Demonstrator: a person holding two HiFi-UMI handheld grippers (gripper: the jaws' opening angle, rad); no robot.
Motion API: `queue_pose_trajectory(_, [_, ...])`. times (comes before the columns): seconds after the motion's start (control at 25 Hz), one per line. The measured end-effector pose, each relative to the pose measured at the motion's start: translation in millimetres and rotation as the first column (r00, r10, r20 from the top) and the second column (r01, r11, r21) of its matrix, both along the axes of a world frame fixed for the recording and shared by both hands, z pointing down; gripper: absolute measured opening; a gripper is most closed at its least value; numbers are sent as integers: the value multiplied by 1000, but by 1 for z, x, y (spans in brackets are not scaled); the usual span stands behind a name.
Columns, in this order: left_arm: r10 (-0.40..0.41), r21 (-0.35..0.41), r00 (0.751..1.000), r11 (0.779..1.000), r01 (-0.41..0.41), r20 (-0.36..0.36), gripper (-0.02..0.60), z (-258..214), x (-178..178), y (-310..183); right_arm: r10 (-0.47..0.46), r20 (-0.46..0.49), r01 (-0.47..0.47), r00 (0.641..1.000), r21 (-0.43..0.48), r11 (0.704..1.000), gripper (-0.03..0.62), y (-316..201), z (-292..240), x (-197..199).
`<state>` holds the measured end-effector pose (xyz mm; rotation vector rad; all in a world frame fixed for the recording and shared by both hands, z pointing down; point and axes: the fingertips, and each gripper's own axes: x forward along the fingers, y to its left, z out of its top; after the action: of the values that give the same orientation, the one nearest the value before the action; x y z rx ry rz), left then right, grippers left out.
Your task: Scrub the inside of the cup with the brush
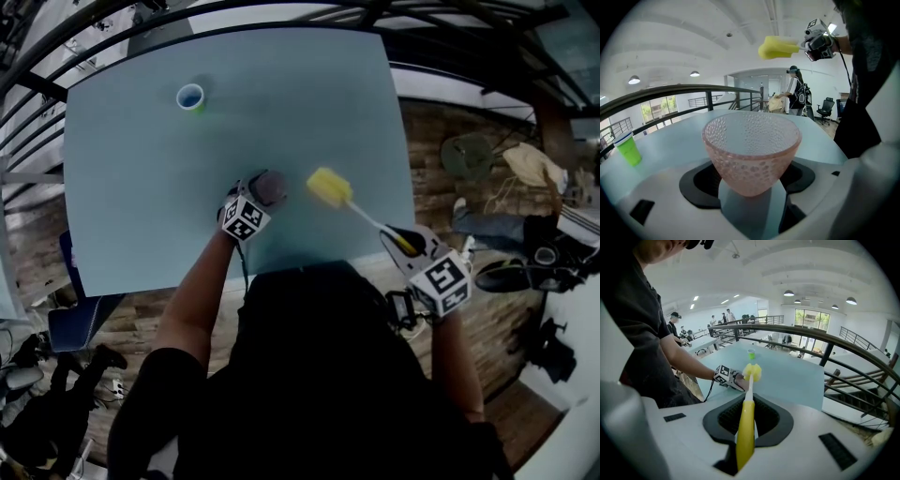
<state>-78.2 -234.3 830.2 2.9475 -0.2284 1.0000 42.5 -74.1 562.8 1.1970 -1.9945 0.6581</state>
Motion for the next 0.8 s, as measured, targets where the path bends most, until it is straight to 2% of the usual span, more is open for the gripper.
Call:
queue_pose_trajectory(0.24, [-2,-48,1000,999,3,28,365,7,-11,6,8,7,-8,1000,23,1000,40,5,-5,-7])
queue_pose_trajectory(0.56, [-40,-49,999,998,42,30,365,-5,-40,8,-6,20,5,1000,49,999,40,1,-9,-15])
queue_pose_trajectory(0.68, [-61,-48,998,997,61,11,365,-18,-53,9,-17,23,15,1000,82,997,40,-6,-16,-21])
queue_pose_trajectory(0.8, [-103,-39,993,994,101,-51,365,-47,-64,4,-36,34,33,999,92,995,40,-11,-17,-26])
